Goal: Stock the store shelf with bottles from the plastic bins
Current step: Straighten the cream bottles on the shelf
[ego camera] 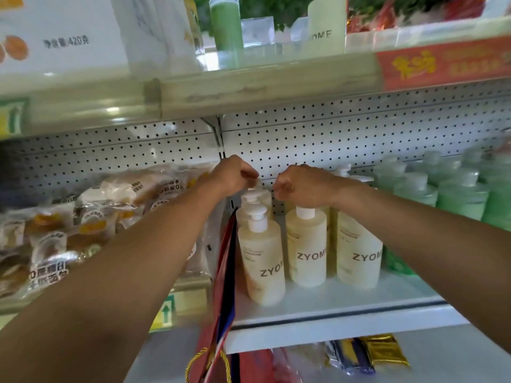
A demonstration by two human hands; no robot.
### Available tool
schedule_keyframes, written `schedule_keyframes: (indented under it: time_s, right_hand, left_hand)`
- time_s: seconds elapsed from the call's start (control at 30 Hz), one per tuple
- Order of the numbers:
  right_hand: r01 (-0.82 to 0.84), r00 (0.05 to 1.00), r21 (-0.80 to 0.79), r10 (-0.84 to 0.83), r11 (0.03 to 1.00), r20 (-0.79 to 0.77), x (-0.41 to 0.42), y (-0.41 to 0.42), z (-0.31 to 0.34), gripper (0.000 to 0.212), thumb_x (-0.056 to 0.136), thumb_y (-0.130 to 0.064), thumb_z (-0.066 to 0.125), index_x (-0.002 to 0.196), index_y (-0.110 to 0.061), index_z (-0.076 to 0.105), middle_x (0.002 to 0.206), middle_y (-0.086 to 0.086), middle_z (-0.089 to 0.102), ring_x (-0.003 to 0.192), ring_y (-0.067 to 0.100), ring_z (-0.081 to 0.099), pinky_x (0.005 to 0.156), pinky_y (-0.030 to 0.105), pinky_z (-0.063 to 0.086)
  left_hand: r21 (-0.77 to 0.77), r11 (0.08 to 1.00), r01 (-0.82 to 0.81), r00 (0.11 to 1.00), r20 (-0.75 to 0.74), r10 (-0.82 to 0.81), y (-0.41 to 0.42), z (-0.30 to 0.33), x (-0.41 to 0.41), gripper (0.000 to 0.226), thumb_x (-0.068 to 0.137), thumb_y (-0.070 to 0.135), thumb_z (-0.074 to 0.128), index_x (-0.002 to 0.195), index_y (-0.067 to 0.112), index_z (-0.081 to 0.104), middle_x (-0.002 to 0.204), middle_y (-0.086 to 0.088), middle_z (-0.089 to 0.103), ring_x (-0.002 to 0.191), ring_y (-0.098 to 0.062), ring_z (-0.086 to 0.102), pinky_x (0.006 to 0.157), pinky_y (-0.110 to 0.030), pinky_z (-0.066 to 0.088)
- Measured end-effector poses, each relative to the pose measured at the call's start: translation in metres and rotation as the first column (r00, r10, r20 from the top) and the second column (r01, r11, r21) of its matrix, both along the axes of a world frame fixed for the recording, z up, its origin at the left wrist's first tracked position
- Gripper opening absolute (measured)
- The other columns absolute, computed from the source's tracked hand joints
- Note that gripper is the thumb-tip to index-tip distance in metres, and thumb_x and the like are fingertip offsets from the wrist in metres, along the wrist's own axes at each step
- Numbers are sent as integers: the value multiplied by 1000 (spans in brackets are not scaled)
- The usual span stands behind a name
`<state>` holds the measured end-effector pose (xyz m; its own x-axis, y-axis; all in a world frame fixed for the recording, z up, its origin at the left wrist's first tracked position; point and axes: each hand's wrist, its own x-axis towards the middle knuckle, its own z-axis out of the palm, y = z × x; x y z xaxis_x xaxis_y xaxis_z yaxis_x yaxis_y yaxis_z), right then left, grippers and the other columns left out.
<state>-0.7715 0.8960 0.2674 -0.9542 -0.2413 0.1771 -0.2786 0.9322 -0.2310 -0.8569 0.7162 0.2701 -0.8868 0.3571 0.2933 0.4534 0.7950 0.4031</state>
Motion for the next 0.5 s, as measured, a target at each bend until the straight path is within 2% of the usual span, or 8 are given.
schedule_keyframes:
  time_s: [0.17,0.27,0.33,0.4,0.43,0.5]
  right_hand:
    - [-27,999,-5,27,1000,20,-3,0,-1,26,95,-40,50,113,-27,64,122,-3,60,108,21,58,94,39,48]
    - [-39,999,-7,39,999,26,-3,-1,-1,24,96,-37,50,113,-28,65,121,-4,61,108,21,58,95,41,48]
    - [-39,999,-11,39,999,8,-2,-1,-2,24,97,-37,48,112,-28,64,119,-4,60,107,21,58,94,41,48]
    - [-57,997,-28,55,998,-51,1,0,-2,24,98,-37,46,108,-26,65,113,-4,62,103,21,60,92,40,49]
    - [-77,993,-58,72,995,-92,3,1,-2,25,98,-39,46,105,-25,66,108,-4,64,99,20,61,90,40,50]
    - [-144,982,-161,122,976,-142,11,0,-1,35,95,-50,46,96,-23,68,96,-1,67,90,21,63,86,43,52]
  left_hand:
    - [15,1000,22,999,-36,-21,-7,-3,-12,28,83,8,74,110,14,73,112,-1,72,94,-5,62,91,-19,45]
    - [25,999,42,999,7,-42,-8,-5,-11,29,85,7,71,114,13,71,116,-3,70,106,-12,64,101,-27,47]
    - [21,999,41,999,19,-41,-9,-4,-7,33,89,14,68,122,16,66,125,-1,65,113,-13,60,103,-30,44]
    - [95,994,52,999,-14,-51,-14,3,3,32,93,24,63,124,22,64,125,8,62,106,-7,60,92,-21,44]
    - [155,985,70,997,-26,-67,-18,7,10,27,93,27,62,120,26,66,119,13,62,98,-2,61,83,-16,44]
    - [247,964,103,993,32,-114,-28,13,26,14,92,31,64,105,33,69,106,17,66,85,3,63,73,-15,48]
